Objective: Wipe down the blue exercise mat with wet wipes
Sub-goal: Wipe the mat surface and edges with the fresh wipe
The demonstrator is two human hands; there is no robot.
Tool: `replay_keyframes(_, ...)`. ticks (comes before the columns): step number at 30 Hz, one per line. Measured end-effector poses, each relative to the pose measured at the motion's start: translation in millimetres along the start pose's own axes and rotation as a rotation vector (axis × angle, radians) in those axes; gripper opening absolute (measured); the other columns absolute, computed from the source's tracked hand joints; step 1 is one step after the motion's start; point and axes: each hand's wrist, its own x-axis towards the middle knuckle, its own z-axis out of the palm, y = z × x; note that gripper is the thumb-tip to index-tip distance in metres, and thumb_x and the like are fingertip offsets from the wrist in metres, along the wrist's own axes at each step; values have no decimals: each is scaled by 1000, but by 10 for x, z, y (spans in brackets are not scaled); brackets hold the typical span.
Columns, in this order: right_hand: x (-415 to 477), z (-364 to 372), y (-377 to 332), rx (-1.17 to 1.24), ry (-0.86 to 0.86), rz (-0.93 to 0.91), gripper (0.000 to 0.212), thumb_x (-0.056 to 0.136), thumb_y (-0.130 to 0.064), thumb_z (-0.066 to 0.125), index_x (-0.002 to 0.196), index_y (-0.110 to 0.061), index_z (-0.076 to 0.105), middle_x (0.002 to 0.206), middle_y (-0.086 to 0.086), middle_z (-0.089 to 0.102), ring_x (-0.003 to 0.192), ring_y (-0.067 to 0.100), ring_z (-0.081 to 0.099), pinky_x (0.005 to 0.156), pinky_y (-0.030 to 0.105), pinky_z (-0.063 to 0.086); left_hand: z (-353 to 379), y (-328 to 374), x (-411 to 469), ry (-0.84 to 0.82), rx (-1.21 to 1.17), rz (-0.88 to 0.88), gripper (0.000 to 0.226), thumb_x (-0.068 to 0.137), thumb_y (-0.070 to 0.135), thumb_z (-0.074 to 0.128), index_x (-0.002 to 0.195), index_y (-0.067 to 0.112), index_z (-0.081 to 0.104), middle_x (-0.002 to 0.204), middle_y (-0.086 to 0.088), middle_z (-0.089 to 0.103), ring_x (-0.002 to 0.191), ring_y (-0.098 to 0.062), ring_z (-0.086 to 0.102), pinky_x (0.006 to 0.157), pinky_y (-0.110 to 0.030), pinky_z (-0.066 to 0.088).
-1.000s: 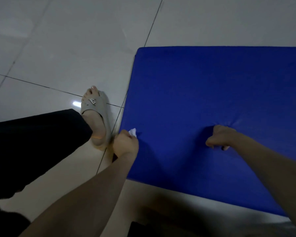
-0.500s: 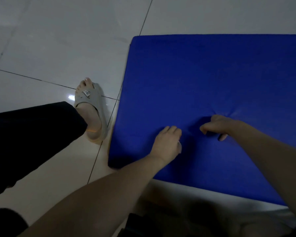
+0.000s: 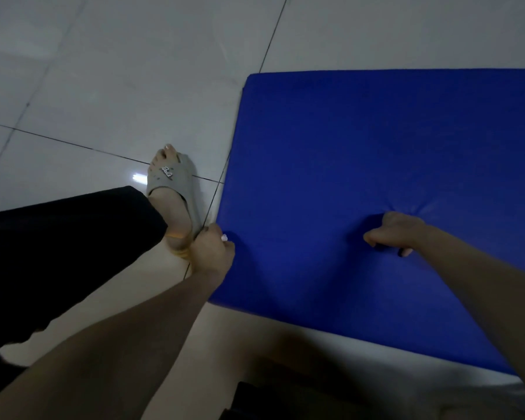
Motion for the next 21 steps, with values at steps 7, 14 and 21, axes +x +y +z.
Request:
replay_keyframes(7,-27,32,27,-78,48,-11,31,92,-40,56,79,-13,49,68,4,57,57,21,61,58,25,48,194,583,-324,-48,-171,173,10,101,22,52,99,13,52,88,-5,60,75,-20,60,64,-38,54)
replay_keyframes(14,36,58,43,-152,109,-43,44,92,-50,52,66,-14,49,57,4,60,56,22,63,62,28,50,703,1668,-882,-183,-119,677,7,95,7,54,95,10,61,88,-10,61,72,-26,58,61,-39,51)
replay_keyframes(21,40,57,31,-183,103,-55,44,92,-52,51,77,-11,56,72,9,69,67,24,69,76,34,58,616,1464,-685,-81,19,927,17,74,9,77,83,14,63,74,-5,56,61,-23,55,47,-30,41)
